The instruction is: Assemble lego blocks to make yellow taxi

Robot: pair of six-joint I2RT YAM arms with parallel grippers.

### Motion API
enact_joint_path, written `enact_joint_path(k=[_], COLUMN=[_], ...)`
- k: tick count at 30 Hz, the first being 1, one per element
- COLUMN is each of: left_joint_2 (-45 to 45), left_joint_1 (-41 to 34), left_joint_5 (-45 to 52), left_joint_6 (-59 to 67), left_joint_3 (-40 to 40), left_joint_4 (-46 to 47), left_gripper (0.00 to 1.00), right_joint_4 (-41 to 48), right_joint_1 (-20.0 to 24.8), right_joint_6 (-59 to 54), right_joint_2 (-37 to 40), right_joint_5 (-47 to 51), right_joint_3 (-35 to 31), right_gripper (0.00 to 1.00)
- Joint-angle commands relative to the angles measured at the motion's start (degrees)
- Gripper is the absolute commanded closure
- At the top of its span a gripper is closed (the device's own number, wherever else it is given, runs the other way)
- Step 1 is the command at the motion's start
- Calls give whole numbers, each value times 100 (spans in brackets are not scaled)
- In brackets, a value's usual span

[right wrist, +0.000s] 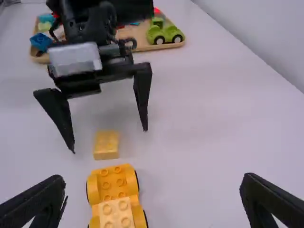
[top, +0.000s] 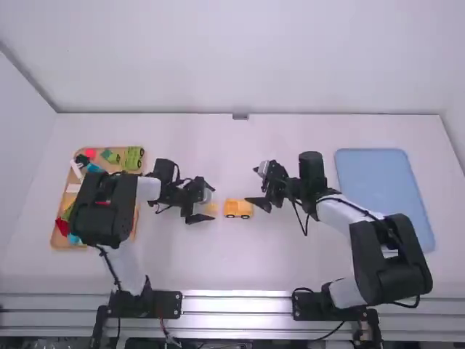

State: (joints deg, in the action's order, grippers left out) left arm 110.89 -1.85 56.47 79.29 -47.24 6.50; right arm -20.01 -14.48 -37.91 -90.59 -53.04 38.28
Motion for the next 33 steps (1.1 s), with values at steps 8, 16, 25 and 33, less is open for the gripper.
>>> enact_joint_path(k=[8,16,25,33], left_joint_2=[339,570,579,369], left_joint_1=[275,223,232,221], left_joint_5=[553,509,417,678], left_joint_6=[-20,-24,254,568], left_joint_3=[33,125,160,168], left_joint_4=[-4,-205,-81,208], left_gripper=[1,11,76,98], right_joint_4=[-48,-42,-66,195], right_joint_1=[-160,-142,-127,-127], right_joint_6=[-9,20,35,-151], right_joint_2=[-17,-17,-17,-17], right_joint_5=[-96,-98,-101,157], right_joint_3=[-44,-44,-44,-48], right_gripper=[2,2,2,2])
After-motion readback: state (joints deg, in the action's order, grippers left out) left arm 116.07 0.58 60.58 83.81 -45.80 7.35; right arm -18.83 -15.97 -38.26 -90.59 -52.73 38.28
